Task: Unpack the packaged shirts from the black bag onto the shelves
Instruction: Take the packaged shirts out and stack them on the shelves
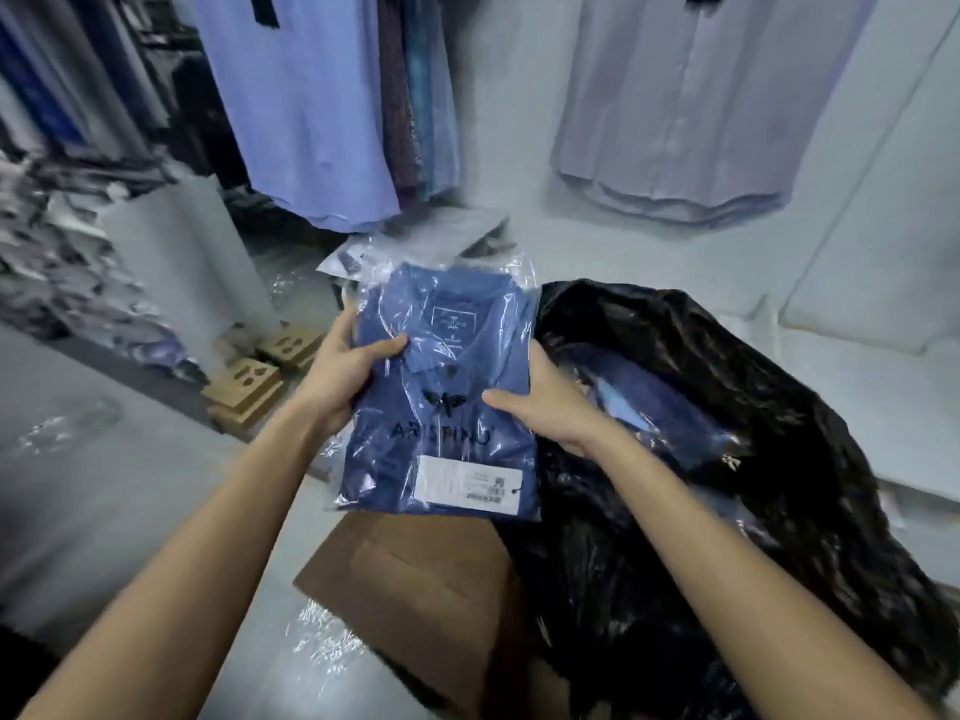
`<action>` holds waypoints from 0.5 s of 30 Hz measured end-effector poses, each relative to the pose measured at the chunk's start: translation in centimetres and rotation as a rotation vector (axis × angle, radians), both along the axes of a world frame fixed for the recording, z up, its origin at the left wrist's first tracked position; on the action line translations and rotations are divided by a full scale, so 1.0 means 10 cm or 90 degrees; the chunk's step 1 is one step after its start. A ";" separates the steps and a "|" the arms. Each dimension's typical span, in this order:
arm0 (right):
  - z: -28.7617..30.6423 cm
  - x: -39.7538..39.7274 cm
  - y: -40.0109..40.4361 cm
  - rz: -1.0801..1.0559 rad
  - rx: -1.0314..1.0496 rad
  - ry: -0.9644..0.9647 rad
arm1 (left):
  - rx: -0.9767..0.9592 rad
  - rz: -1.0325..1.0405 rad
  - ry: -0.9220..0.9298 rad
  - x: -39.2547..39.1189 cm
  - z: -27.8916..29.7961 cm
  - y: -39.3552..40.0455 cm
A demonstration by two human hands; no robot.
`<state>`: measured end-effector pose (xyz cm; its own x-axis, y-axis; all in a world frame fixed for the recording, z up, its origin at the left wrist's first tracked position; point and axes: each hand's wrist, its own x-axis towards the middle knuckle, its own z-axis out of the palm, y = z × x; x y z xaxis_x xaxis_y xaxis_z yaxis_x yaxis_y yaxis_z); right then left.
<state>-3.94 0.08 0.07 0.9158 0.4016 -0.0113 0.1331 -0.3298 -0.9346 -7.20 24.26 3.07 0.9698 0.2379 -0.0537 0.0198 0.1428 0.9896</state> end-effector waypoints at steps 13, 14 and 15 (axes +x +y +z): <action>-1.68 -0.46 0.85 0.066 -0.469 0.101 | 0.087 0.094 0.369 -0.53 -2.19 0.32; -1.70 -0.47 0.84 0.091 -0.486 0.113 | 0.117 0.081 0.383 -0.55 -2.23 0.31; -1.68 -0.49 0.83 0.117 -0.497 0.122 | 0.153 0.072 0.386 -0.54 -2.24 0.31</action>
